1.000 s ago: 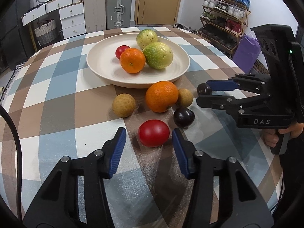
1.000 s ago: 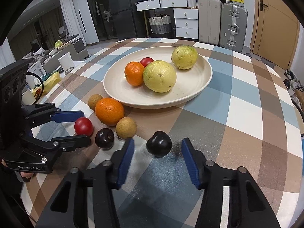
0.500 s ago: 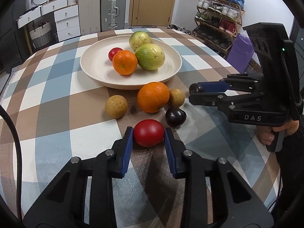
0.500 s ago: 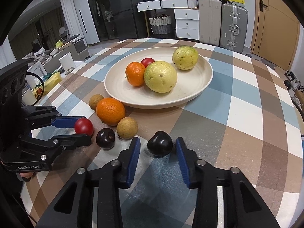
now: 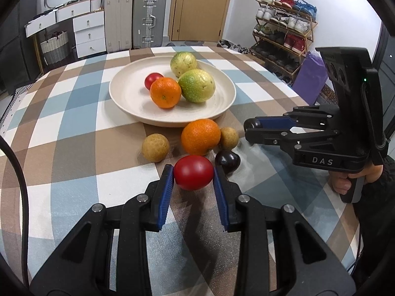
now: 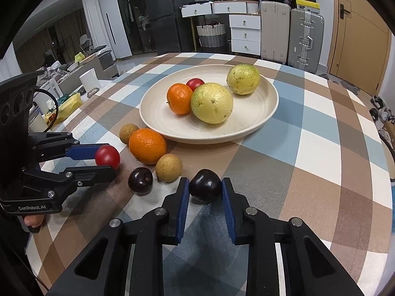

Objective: Organize fruits
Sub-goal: 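Carry tomato and plum onto the cream plate and open both grippers, then withdraw both grippers from the plate toward the remaining fruits, then grasp the brown kiwi with the left gripper while the right grasps a small brown fruit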

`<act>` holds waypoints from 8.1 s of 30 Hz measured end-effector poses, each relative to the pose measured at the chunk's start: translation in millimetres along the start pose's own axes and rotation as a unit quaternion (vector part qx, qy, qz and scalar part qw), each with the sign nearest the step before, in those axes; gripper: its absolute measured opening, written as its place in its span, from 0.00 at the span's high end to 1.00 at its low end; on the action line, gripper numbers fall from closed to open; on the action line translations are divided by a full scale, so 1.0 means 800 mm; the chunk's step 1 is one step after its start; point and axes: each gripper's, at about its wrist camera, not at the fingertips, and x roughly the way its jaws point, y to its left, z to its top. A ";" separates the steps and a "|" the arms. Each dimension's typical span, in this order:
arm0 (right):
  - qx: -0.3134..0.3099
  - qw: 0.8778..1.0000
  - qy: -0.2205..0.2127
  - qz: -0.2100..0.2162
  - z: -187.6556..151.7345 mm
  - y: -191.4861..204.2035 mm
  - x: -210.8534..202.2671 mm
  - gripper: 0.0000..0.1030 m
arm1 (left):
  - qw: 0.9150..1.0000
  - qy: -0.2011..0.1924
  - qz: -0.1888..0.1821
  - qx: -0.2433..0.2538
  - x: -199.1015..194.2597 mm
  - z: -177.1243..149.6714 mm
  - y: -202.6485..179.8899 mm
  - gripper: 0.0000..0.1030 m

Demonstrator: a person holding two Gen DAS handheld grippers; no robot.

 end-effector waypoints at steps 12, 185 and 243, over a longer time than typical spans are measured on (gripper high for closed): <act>0.029 0.997 -0.067 -0.002 0.011 -0.012 -0.031 0.74 | 0.998 -0.054 0.015 -0.024 -0.031 0.019 0.016 0.71; 0.016 0.999 -0.003 0.050 0.026 0.005 0.020 0.26 | 0.996 -0.037 0.076 -0.010 0.016 0.034 0.051 0.01; 0.004 0.995 -0.003 0.096 0.023 0.011 0.015 0.75 | 1.000 -0.010 0.008 -0.019 0.026 0.034 0.056 0.76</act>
